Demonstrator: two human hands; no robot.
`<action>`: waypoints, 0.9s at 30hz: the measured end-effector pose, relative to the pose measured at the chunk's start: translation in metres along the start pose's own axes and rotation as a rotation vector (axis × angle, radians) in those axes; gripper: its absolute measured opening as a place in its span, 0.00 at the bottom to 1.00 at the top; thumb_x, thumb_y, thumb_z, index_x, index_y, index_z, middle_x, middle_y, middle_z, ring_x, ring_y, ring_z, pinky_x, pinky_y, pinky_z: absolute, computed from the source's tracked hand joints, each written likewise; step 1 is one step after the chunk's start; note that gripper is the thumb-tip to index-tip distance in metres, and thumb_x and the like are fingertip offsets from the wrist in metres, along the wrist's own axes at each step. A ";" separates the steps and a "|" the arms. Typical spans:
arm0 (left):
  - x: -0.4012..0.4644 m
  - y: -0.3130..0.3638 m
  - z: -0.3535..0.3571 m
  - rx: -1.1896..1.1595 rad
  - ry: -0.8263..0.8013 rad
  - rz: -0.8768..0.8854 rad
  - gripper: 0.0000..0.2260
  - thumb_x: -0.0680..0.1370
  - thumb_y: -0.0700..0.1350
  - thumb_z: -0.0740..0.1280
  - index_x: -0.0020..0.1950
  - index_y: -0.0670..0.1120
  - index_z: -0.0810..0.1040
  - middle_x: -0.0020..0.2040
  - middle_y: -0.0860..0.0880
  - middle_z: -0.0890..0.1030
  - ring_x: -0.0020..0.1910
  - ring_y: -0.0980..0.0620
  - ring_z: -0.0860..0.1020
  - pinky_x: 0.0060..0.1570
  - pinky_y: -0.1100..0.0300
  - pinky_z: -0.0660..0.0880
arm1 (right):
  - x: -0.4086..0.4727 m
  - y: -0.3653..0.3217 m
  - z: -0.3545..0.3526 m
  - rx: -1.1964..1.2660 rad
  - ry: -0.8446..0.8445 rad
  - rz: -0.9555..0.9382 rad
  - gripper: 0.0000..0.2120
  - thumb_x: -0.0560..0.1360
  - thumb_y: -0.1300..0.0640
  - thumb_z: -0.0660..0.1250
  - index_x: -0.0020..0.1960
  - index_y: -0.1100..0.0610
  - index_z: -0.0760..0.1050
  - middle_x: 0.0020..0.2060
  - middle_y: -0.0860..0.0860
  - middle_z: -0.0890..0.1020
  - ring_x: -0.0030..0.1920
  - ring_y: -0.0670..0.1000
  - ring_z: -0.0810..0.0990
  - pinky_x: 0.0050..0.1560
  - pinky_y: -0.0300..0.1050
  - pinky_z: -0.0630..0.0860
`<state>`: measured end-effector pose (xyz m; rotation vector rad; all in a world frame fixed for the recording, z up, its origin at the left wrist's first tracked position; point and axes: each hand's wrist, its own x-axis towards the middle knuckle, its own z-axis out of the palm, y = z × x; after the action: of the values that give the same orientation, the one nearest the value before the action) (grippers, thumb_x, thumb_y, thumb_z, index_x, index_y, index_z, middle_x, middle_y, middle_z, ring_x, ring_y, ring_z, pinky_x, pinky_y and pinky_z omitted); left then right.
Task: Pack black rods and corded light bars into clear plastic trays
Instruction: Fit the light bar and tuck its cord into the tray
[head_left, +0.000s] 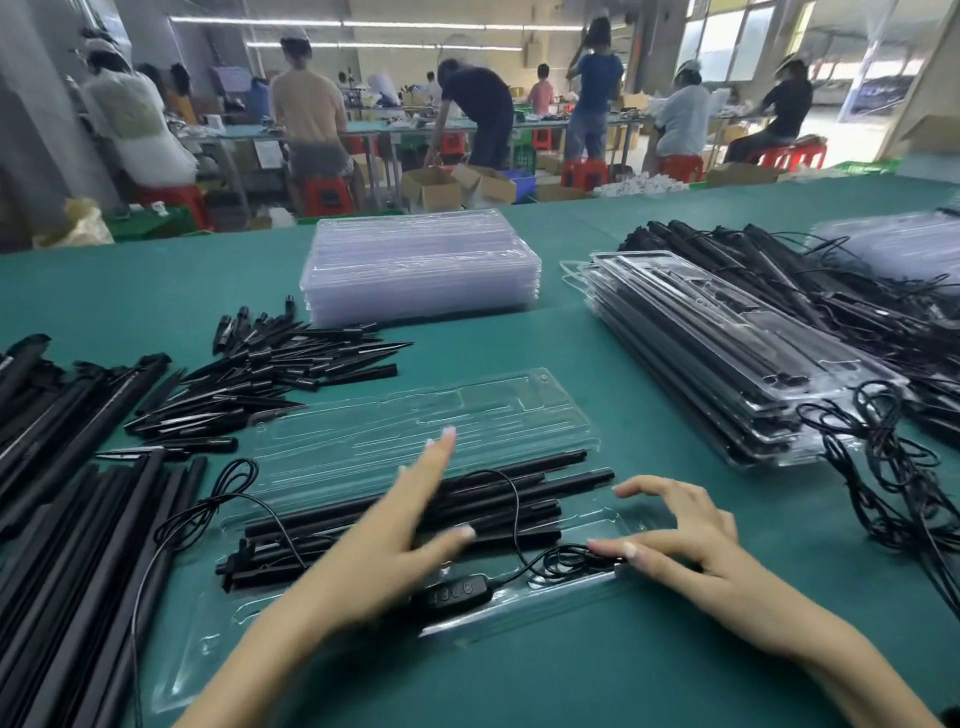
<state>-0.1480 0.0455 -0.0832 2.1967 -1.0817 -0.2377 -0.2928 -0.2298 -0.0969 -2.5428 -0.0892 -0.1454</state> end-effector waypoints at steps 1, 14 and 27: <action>-0.003 -0.003 -0.011 -0.052 0.098 -0.020 0.33 0.75 0.61 0.60 0.74 0.66 0.43 0.73 0.73 0.44 0.72 0.71 0.45 0.72 0.68 0.44 | 0.001 0.001 -0.002 0.019 -0.029 -0.005 0.12 0.75 0.36 0.55 0.54 0.24 0.72 0.61 0.26 0.60 0.70 0.37 0.49 0.62 0.26 0.40; -0.012 0.063 0.026 0.461 -0.096 0.367 0.23 0.79 0.57 0.48 0.74 0.58 0.61 0.75 0.63 0.59 0.74 0.65 0.52 0.75 0.56 0.49 | 0.030 -0.007 -0.036 0.025 -0.345 0.022 0.08 0.68 0.38 0.67 0.45 0.25 0.76 0.53 0.32 0.68 0.60 0.34 0.62 0.57 0.38 0.55; 0.000 0.072 0.063 0.659 -0.139 0.367 0.23 0.74 0.63 0.55 0.66 0.59 0.75 0.61 0.60 0.79 0.59 0.64 0.77 0.58 0.60 0.76 | 0.021 0.029 -0.044 0.260 0.234 -0.063 0.05 0.71 0.52 0.71 0.43 0.51 0.84 0.43 0.46 0.80 0.46 0.49 0.78 0.51 0.44 0.74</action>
<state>-0.2214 -0.0166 -0.0851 2.4935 -1.8116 0.1595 -0.2730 -0.2779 -0.0747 -2.2476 -0.0907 -0.4262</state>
